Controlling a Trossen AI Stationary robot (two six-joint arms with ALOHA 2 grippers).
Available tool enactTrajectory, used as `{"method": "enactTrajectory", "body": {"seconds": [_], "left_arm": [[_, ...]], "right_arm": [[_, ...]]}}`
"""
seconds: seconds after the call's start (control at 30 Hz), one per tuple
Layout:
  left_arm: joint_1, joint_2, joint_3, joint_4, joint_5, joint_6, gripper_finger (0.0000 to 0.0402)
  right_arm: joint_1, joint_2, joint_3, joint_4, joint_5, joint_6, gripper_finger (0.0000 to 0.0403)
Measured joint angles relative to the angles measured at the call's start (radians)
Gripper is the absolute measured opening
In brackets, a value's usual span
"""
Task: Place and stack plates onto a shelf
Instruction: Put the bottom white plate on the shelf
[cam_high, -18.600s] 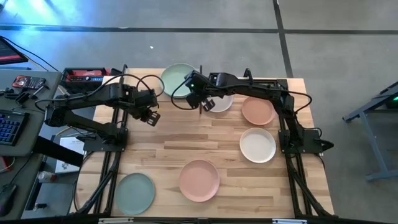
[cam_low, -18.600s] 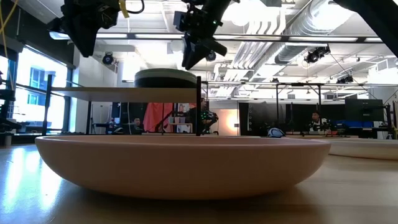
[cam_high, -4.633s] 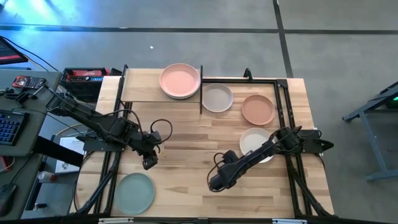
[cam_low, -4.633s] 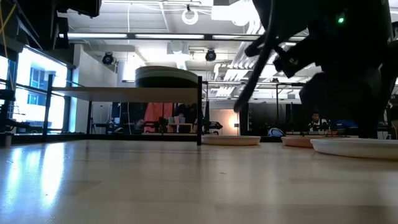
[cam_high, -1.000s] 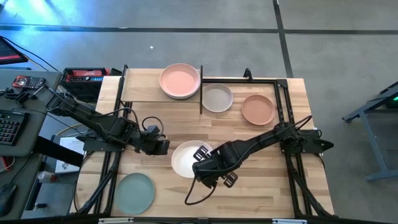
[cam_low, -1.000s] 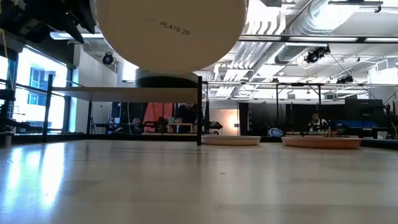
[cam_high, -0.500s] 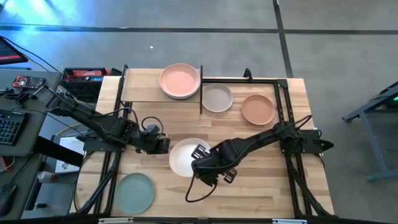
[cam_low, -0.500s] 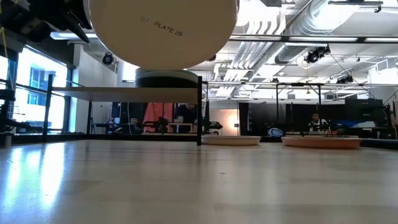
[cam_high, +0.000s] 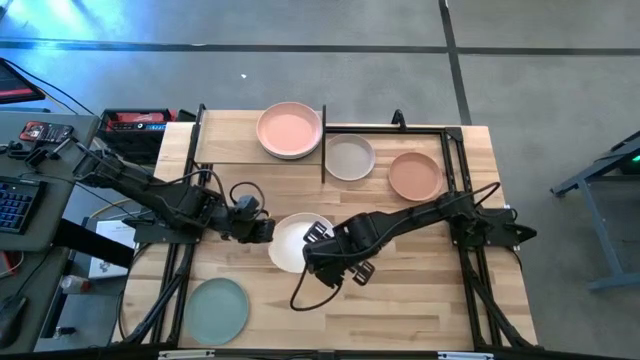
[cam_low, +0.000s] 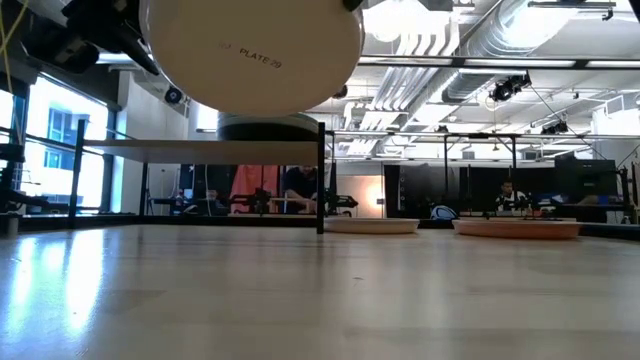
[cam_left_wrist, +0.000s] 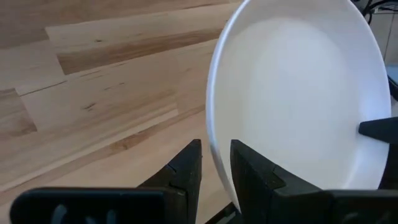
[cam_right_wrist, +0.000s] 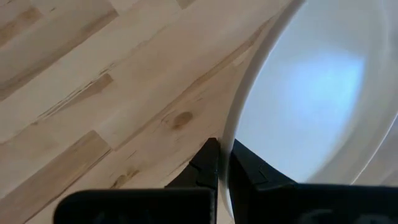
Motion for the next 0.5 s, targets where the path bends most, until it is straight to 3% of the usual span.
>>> {"method": "enactTrajectory", "body": {"seconds": [0.27, 0.5], "left_arm": [[0.029, 0.000, 0.000, 0.000, 0.032, 0.047, 0.0070], [0.038, 0.000, 0.000, -0.002, 0.027, 0.133, 0.0024]], "right_arm": [[-0.002, 0.000, 0.000, 0.026, 0.038, 0.000, 0.0000], [-0.002, 0.000, 0.000, 0.021, 0.037, 0.021, 0.0000]]}}
